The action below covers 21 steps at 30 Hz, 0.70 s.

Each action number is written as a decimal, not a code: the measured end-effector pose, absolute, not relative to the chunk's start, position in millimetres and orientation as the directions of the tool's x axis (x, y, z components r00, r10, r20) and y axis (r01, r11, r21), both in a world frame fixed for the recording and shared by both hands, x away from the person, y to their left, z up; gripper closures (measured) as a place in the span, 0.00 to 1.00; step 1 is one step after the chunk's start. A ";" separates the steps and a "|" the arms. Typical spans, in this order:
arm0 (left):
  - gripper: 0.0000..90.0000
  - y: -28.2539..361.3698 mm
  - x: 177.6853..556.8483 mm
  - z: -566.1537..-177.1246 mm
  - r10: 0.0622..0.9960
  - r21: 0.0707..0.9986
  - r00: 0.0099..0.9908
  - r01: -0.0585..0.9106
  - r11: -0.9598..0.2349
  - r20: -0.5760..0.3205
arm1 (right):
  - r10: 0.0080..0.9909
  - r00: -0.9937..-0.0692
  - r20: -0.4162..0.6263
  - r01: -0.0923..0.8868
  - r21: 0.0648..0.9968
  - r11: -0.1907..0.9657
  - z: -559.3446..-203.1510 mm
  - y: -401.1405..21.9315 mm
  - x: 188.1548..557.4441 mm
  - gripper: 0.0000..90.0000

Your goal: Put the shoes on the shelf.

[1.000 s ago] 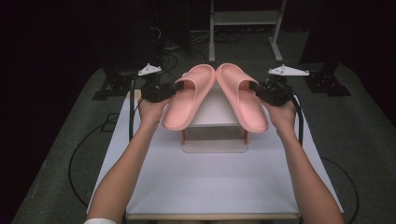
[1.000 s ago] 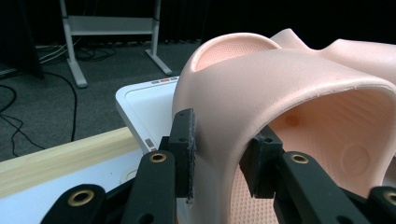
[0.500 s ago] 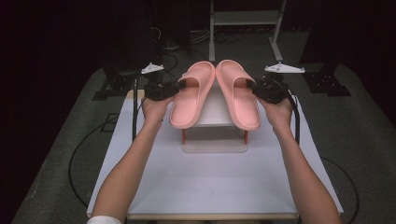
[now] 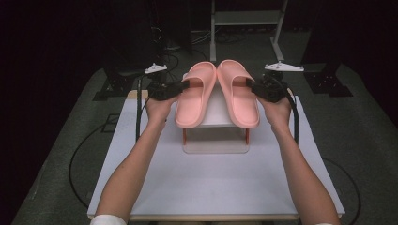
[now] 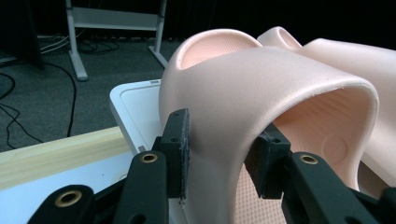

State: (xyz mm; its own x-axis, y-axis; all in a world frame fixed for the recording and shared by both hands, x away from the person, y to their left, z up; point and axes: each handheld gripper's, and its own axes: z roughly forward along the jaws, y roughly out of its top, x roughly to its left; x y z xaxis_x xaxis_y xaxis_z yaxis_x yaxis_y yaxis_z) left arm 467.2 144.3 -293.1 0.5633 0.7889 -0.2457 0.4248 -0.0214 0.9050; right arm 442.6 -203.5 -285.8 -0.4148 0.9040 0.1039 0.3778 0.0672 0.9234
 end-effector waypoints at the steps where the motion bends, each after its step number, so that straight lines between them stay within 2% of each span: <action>1: 0.70 144.3 467.2 -293.1 0.789 0.905 0.563 0.425 -0.021 -0.246 | 0.904 -0.415 0.104 0.378 0.923 0.067 -285.8 -203.5 442.6 0.76; 21: 0.67 130.2 473.7 -294.9 0.789 0.899 0.561 0.436 -0.026 -0.249 | 0.908 -0.399 0.132 0.398 0.916 0.041 -290.5 -201.2 448.9 0.72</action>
State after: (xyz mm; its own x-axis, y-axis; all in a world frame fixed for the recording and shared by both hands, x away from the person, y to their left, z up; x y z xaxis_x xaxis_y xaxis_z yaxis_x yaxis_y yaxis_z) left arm 473.7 130.2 -294.9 0.5613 0.7892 -0.2493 0.4362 -0.0260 0.8995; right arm 448.9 -201.2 -290.5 -0.3986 0.9075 0.1322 0.3980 0.0413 0.9164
